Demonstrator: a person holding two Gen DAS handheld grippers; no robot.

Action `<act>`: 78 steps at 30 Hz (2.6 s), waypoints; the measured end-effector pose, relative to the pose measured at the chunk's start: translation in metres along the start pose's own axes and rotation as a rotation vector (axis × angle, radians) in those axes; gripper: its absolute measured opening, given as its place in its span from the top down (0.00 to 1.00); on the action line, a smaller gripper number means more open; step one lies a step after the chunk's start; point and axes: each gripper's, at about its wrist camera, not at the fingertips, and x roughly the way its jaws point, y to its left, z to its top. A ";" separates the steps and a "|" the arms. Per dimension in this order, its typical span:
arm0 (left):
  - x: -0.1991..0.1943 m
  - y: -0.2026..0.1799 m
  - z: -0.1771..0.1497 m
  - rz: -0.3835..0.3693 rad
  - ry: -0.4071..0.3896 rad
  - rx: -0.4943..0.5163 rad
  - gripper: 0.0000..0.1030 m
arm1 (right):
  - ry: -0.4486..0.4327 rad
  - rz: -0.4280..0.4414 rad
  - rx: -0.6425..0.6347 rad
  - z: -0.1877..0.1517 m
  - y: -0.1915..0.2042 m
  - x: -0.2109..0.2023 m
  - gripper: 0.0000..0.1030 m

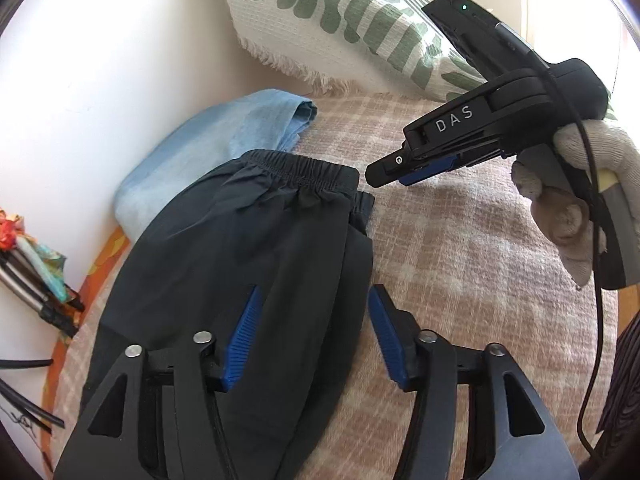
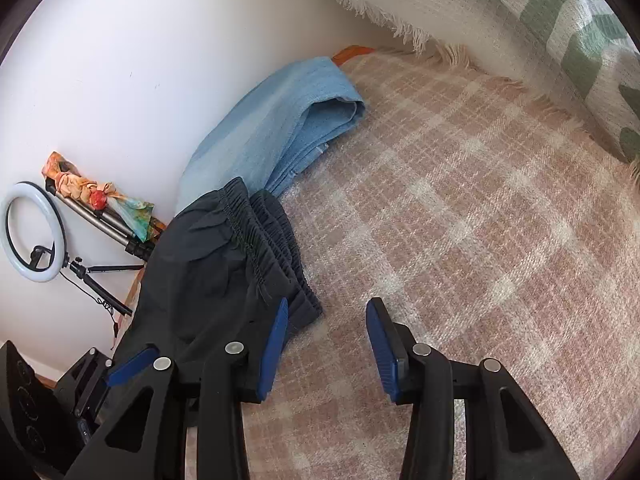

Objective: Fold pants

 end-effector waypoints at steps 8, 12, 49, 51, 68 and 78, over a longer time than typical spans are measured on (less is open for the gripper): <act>0.035 0.001 0.022 -0.043 -0.002 -0.101 0.72 | 0.025 0.004 -0.037 -0.002 0.004 0.009 0.59; 0.047 0.004 0.023 -0.027 0.017 -0.096 0.97 | 0.024 0.023 -0.032 -0.002 0.007 0.009 0.59; 0.034 0.005 0.018 -0.081 -0.143 -0.228 0.91 | 0.066 0.256 0.187 0.031 -0.024 0.010 0.28; 0.033 0.002 0.019 -0.087 -0.154 -0.227 0.91 | 0.099 0.292 0.201 0.033 -0.020 0.024 0.28; 0.030 -0.015 0.015 -0.095 -0.159 -0.144 0.91 | 0.200 0.390 0.168 0.036 0.011 0.076 0.82; -0.052 0.012 -0.016 -0.105 -0.153 -0.235 0.61 | 0.018 0.268 -0.065 0.053 0.065 0.013 0.85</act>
